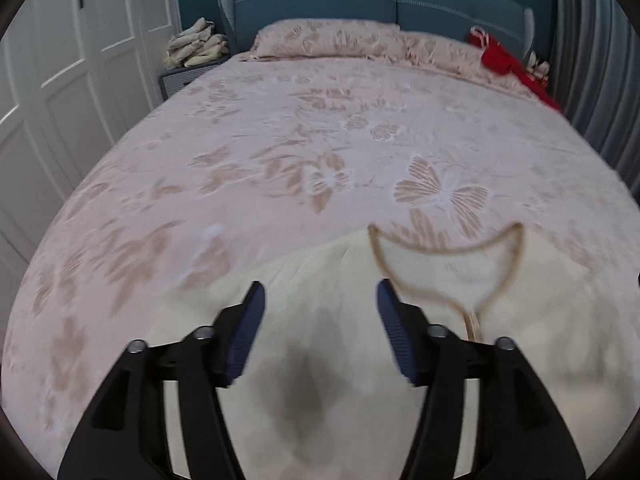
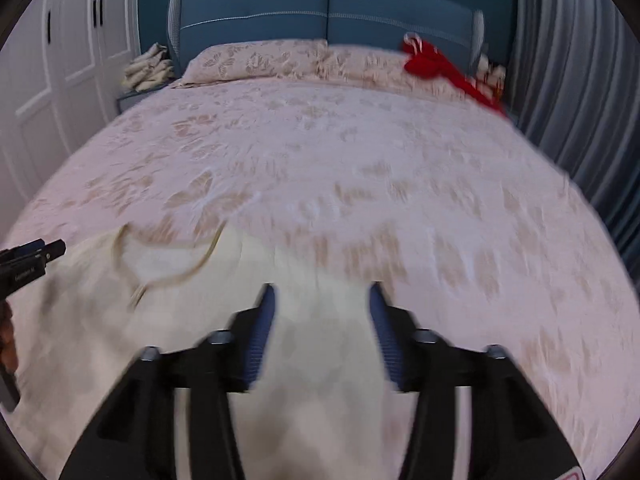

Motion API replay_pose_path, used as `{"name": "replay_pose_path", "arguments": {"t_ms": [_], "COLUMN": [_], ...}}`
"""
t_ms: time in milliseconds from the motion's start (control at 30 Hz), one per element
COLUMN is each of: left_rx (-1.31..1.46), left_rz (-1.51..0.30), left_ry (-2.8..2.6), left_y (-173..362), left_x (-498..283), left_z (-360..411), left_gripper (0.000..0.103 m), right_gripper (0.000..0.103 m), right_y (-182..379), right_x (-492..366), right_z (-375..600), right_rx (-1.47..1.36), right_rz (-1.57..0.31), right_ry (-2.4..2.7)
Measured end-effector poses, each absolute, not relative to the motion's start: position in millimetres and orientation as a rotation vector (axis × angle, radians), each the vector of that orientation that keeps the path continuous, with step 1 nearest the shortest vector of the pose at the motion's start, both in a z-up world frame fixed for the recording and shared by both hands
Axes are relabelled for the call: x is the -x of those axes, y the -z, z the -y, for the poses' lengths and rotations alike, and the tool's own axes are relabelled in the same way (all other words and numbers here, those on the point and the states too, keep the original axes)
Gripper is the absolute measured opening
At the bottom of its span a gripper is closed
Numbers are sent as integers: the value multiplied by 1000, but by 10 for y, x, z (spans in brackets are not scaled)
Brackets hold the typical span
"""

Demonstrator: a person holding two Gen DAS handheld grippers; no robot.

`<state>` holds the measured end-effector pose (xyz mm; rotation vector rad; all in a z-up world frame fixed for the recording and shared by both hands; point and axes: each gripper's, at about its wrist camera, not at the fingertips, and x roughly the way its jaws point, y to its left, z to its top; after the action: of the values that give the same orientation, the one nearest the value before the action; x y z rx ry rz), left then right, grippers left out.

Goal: Fold large clothes

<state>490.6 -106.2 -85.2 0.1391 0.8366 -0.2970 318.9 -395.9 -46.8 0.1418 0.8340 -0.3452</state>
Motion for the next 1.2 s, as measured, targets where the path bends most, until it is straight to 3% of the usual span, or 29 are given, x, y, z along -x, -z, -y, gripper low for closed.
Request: {"name": "replay_pose_path", "arguments": {"t_ms": [200,333,433,567,633,733,767,1033,1200], "left_rx": [-223,-227,-212,-194,-178,-176,-175,-169,-84], "left_rz": [-931,-987,-970,-983,-994,-996,-998,-994,-1037], "left_ry": [241,204,184,170,159,147,146,123,128], "left_y": [1015,1272,1312,1363,1416,1456,1458,1548,1365], "left_x": [-4036,-3712,-3576,-3624,-3661,-3664,-3658,-3652,-3504], "left_z": [591,445,388,381,375,371,371,362,115], "left_gripper": [60,60,60,60,62,62,62,67,67], "right_gripper": [51,41,42,47,38,10,8,4,5], "right_y": [617,968,1129,1230,1328,1376,1358,1563,1324], "right_x": [-2269,-2110,-2118,-2194,-2262,-2312,-2302,-2302,-2112], "right_z": [3403,2976,2908,3176,3258,3251,3241,3372,3525], "right_rx": [-162,-153,-81,-251,-314,-324,-308,-328,-376], "right_rz": [-887,-992,-1021,-1041,-1059,-1055,-1045,-1061,-1038], "right_ry": [229,150,241,271,258,257,267,303,367]}}
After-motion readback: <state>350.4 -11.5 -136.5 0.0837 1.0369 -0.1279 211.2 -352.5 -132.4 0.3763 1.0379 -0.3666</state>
